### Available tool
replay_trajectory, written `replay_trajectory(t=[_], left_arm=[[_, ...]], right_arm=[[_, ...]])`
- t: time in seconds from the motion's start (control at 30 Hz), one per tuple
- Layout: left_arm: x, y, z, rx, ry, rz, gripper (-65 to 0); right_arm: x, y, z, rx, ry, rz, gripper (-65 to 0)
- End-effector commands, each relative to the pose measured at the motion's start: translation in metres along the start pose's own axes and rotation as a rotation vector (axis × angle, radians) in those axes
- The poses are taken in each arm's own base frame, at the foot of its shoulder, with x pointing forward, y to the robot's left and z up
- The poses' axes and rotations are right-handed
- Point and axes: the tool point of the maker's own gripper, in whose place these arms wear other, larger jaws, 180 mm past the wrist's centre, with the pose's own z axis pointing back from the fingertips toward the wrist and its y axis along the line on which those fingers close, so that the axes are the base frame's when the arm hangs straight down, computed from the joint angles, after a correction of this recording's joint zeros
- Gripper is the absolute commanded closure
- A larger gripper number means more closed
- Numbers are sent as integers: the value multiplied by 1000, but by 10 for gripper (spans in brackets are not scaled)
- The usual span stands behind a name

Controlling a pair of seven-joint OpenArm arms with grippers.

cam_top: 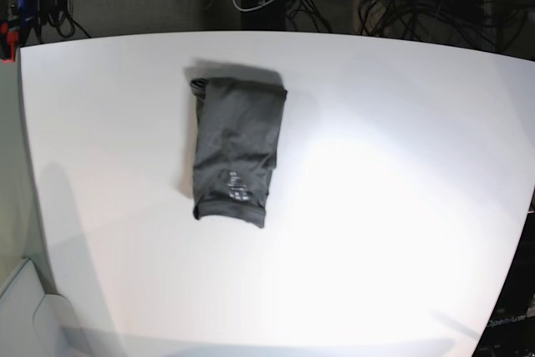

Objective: Layout the t-shirt on the table in an organized manner, then fold the t-shirt properly

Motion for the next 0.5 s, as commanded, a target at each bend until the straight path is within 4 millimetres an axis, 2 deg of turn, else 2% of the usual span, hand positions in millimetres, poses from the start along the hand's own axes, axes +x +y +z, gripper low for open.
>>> replay_trajectory(t=[0.0,0.07,0.1,0.17,0.27,0.33,0.47], left_arm=[[11,10,0,33,-24,16,-1],[23,34,0,156,-33,-17,-2],[29,46,2,226,-44,-41,-2],[42,58,4,304,-59,-131,-2],[78,59,0,363,-88,-240,-2],[76,62,-2,389,-28,-228,-2],[89,66,-2,433,-3,-227,-2]], right_arm=[[-4,-1,-1,-18,30,42,0],[1,-2,-8,-50,75,106,0],[6,4,-13,-52,82,120,0],[13,12,-18,-51,94,166,0],[26,19,-26,-82,101,239,0],[32,19,-28,-101,102,244,0],[48,20,-34,-108,96,236,0]])
